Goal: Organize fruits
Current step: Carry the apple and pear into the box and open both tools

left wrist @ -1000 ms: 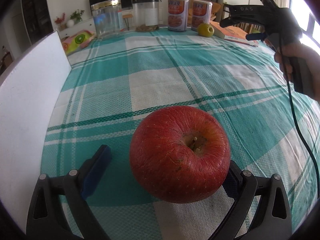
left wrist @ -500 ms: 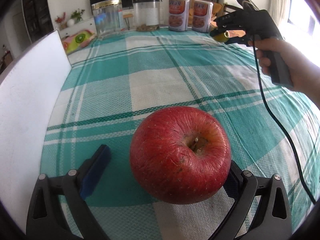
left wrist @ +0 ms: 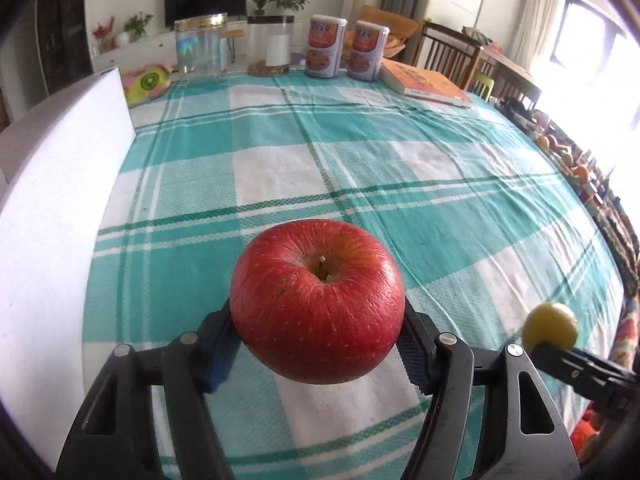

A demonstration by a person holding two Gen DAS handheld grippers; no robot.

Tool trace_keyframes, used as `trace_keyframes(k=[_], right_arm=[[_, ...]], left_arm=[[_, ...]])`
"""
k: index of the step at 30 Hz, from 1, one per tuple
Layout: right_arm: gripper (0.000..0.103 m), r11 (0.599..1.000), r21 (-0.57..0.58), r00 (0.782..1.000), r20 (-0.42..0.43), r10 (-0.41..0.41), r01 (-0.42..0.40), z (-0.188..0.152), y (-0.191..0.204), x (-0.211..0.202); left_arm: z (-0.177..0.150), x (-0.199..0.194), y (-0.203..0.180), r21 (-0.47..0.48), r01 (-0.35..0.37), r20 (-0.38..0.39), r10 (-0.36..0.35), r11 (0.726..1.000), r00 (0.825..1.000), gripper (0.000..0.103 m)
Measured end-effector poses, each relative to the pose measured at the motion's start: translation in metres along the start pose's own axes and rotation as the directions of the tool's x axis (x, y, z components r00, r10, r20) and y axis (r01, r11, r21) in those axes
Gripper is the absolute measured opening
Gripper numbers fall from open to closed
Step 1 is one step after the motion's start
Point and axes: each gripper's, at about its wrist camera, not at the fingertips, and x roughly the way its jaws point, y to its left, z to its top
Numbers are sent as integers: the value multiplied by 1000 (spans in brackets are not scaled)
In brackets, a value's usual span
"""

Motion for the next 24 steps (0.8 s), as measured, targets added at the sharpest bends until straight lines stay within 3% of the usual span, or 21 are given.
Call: trace_keyframes(k=[5,9,11,15,18,21,24], right_arm=[[50,994,-110,1000,-22,-3,0,-36,43,-16],[50,976,-204,996,-49,71,-79,-51,101,-19],[50,956,-255,989,-75,131,-146,-58,138,-20],[50,882,-379,959,-156,236,-279,-75,221,-22],[50,814,-471,938,-229,260,-340,-92,283,-11],[50,750,-549,925,-298,238,-370,-113,336,7],[50,699,-597,911,-357,207,-393,-131,374,27]], left_arm=[[-18,-104,-2,-24,193,30,-192,981,981,70],[-29,-185,28,-56,229,95,-223,972,970,70],[-33,-215,52,-84,189,124,-178,978,976,70],[-42,-242,115,-163,21,133,1,986,991,70],[-54,-235,172,-262,-98,86,125,960,988,70],[-70,-221,219,-330,-201,27,222,923,975,70],[-80,-207,248,-370,-255,-27,264,893,964,70]])
